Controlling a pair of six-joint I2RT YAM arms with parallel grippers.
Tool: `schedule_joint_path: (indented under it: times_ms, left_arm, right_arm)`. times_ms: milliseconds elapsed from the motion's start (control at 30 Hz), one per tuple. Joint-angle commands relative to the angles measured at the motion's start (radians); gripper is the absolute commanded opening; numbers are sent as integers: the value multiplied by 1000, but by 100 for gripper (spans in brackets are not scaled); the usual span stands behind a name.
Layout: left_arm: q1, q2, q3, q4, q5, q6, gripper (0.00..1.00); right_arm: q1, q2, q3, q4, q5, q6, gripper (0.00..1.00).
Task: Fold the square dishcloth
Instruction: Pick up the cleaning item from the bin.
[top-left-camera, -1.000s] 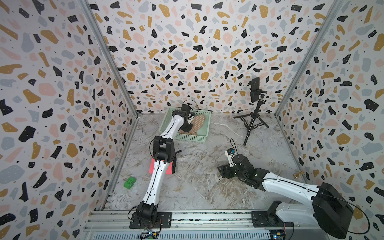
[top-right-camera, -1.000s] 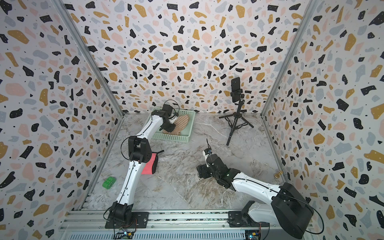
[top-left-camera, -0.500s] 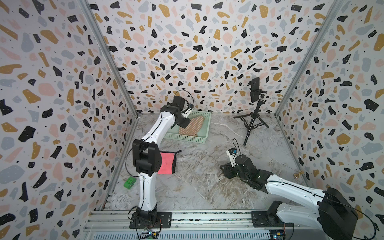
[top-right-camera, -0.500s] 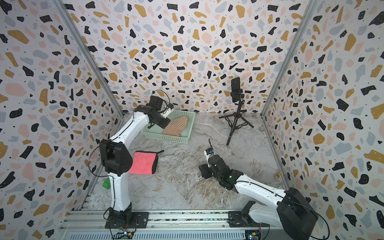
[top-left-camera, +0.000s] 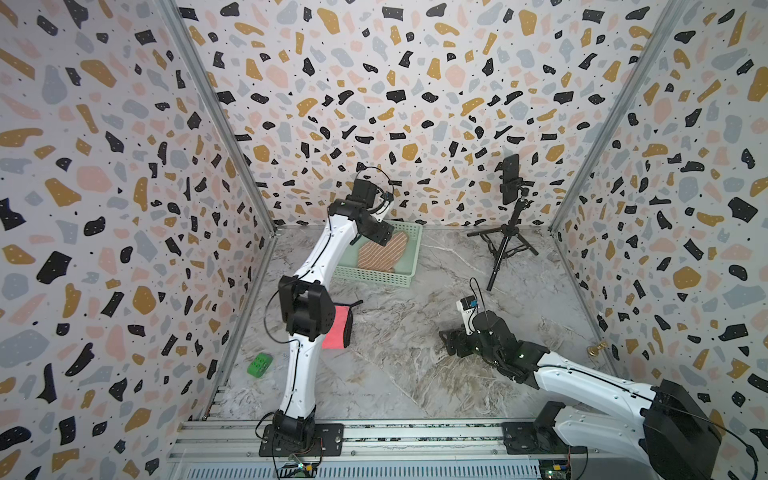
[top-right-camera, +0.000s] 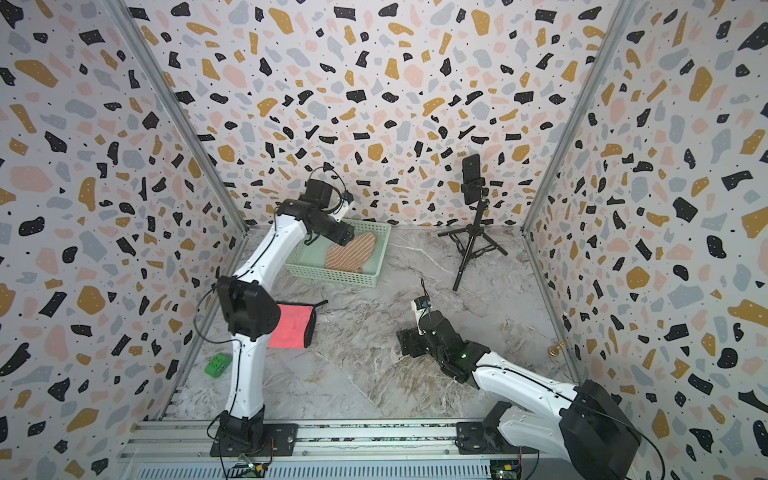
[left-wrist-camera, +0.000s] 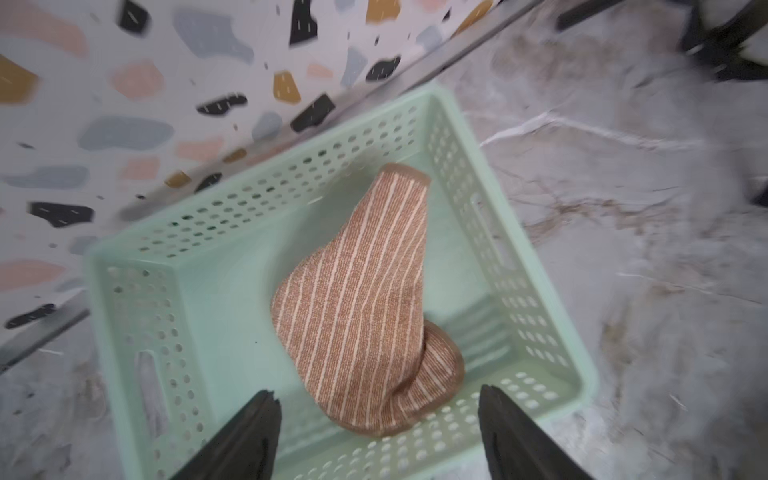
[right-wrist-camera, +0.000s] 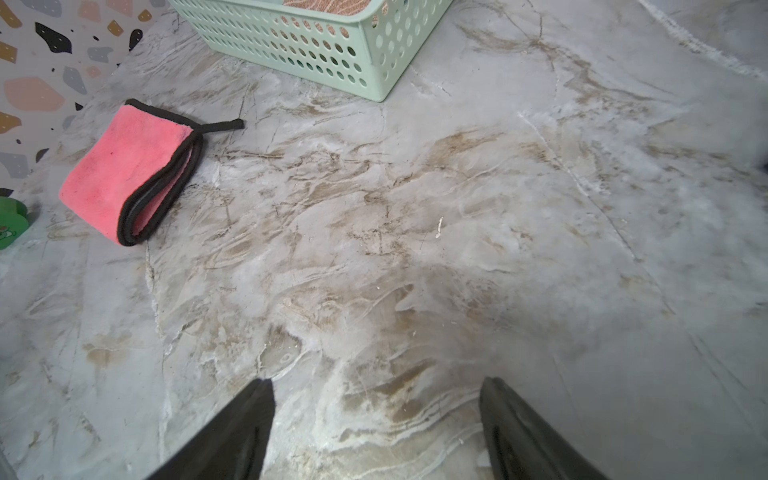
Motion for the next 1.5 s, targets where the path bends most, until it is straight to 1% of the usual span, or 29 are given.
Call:
schedule_joint_path:
  times_ms: [0, 100, 167, 233, 267, 300, 400, 467, 500, 600, 633, 700, 767, 800, 867, 933, 1067, 1167, 1300, 1467]
  left_arm:
    - [3, 96, 61, -130, -84, -47, 81]
    - [6, 125, 34, -91, -88, -45, 82]
    - [6, 167, 54, -124, -63, -39, 82]
    - [1, 229, 136, -213, -56, -21, 83]
    - [-1, 281, 202, -273, -52, 0, 83]
    - [-4, 301, 231, -302, -52, 18, 83]
    - [-9, 310, 195, -316, -61, 65, 84]
    - [-11, 310, 173, -313, -79, 73, 85]
    - [-11, 313, 171, -313, -89, 76, 81]
    - [-11, 335, 192, -341, -98, 84, 61]
    - [-11, 344, 200, -352, -102, 86, 52]
    - [-11, 355, 209, -370, -107, 89, 34]
    - [-11, 351, 199, -367, -120, 100, 9]
    - [-10, 344, 189, -357, -135, 104, 0]
    - [-11, 299, 155, -322, -165, 112, 0]
    - [-11, 214, 83, -241, -182, 115, 0]
    - [-11, -42, -128, -7, -162, 124, 0]
    - [-12, -211, -237, 89, -122, 117, 0]
    - [-22, -386, -357, 99, -73, 129, 0]
    - [-49, -606, -563, 57, 24, 178, 0]
  right_arm:
    - [-2, -7, -2, 10, 7, -13, 84]
    - [-2, 13, 4, 20, -12, -13, 84]
    - [-2, 25, 9, 21, -16, -12, 84]
    - [-2, 34, 12, 21, -22, -13, 84]
    - [-2, 36, 13, 19, -24, -13, 84]
    - [-2, 36, 13, 19, -24, -13, 84]
    - [-2, 33, 13, 20, -27, -11, 83]
    - [-2, 33, 14, 20, -27, -10, 83]
    - [-3, 32, 13, 21, -27, -9, 82]
    - [-2, 26, 10, 20, -24, -6, 81]
    - [-2, 22, 10, 18, -23, -5, 80]
    - [-2, 9, 8, 16, -19, -4, 79]
    - [-2, -6, 4, 12, -13, -5, 77]
    - [-2, -12, 1, 11, -9, -5, 76]
    - [-2, -20, -3, 14, -8, -4, 73]
    - [-2, -21, -4, 16, -13, -1, 70]
    - [-2, -19, -3, 18, -18, -2, 64]
    - [-2, -24, -4, 16, -16, -3, 62]
    - [-2, -26, -4, 17, -13, -6, 60]
    - [-2, -27, -9, 28, -20, -14, 58]
